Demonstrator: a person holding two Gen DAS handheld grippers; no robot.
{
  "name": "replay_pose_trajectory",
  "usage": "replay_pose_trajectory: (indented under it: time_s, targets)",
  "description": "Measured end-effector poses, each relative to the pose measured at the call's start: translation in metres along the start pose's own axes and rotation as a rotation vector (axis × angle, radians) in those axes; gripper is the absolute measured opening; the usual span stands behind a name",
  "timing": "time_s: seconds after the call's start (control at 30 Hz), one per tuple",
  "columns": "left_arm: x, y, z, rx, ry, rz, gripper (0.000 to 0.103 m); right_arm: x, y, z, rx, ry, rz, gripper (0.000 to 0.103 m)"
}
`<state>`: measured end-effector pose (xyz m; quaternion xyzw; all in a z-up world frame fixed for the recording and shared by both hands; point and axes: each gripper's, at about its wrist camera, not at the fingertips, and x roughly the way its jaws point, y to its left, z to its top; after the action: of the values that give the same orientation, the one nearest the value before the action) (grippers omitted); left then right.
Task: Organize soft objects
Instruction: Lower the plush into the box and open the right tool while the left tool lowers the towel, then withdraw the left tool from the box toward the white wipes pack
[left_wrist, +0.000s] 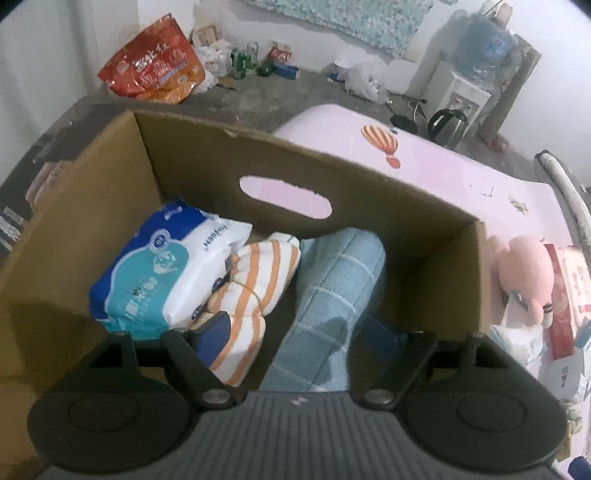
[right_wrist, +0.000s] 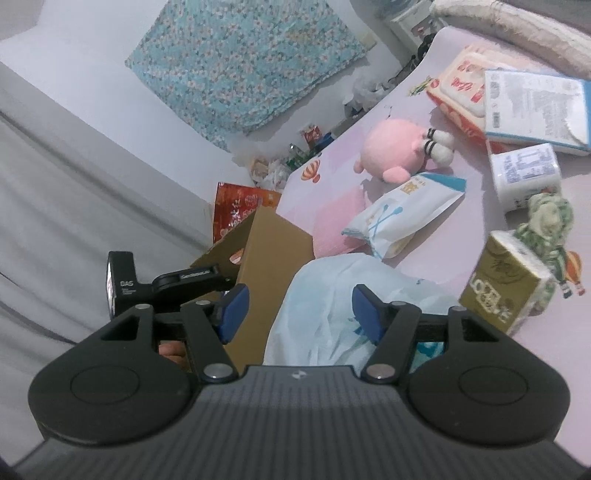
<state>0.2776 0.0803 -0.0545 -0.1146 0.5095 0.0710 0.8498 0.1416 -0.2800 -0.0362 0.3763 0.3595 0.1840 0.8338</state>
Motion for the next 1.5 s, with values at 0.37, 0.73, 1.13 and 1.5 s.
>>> replay_pose_trajectory:
  time_s: [0.37, 0.73, 1.13, 1.5]
  targets:
    - [-0.081, -0.005, -0.024, 0.050, -0.160, -0.034, 0.089, -0.056, -0.034, -0.015, 0.048, -0.091, -0.026, 0.065]
    - [-0.158, -0.042, -0.058, 0.199, -0.330, -0.141, 0.097, -0.082, -0.094, -0.041, 0.191, -0.152, -0.035, 0.067]
    - [-0.144, -0.138, -0.120, 0.485, -0.284, -0.309, 0.098, -0.077, -0.135, -0.051, 0.251, -0.171, -0.054, 0.068]
    - [-0.095, -0.216, -0.106, 0.728, -0.227, -0.194, 0.097, -0.055, -0.125, -0.017, 0.252, -0.147, 0.118, 0.067]
